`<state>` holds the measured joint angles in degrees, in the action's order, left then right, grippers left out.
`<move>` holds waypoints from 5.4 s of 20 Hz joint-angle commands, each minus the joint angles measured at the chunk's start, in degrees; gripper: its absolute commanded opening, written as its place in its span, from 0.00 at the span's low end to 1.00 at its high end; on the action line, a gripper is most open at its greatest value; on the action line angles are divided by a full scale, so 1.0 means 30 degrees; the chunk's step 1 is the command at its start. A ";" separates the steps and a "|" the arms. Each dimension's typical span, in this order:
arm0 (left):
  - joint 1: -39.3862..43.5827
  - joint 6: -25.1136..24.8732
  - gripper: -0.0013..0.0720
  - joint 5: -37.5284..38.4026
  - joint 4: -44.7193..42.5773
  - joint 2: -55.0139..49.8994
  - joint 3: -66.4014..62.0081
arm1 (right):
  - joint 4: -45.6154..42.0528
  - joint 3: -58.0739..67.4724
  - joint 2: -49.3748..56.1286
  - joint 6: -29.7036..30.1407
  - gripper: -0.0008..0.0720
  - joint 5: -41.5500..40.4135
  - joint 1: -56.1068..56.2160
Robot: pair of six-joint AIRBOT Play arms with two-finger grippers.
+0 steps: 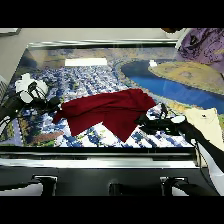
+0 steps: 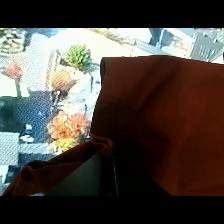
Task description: Fold the clothes and pants, and hang the long-sleeved shirts on hangers.
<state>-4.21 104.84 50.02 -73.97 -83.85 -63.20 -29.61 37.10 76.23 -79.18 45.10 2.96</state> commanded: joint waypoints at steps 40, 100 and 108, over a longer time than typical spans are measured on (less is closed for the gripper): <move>0.0000 -0.0357 0.04 0.4415 -0.4488 1.4069 -0.8080 | -1.6619 2.5682 -0.6659 -0.7410 0.05 0.7300 0.0393; -0.7737 -0.2076 0.84 0.8903 -0.0685 0.4765 -0.3111 | -0.1836 -0.1224 0.2382 0.5406 0.54 0.6339 -0.5625; -1.1030 -0.5588 0.85 0.8145 0.0401 0.5974 0.0539 | -0.1843 -0.1217 0.2244 0.5311 0.05 0.5020 -0.4750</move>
<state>-32.03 94.24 76.55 -75.61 -67.88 -68.01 -34.57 33.50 83.11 -63.20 61.84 -11.64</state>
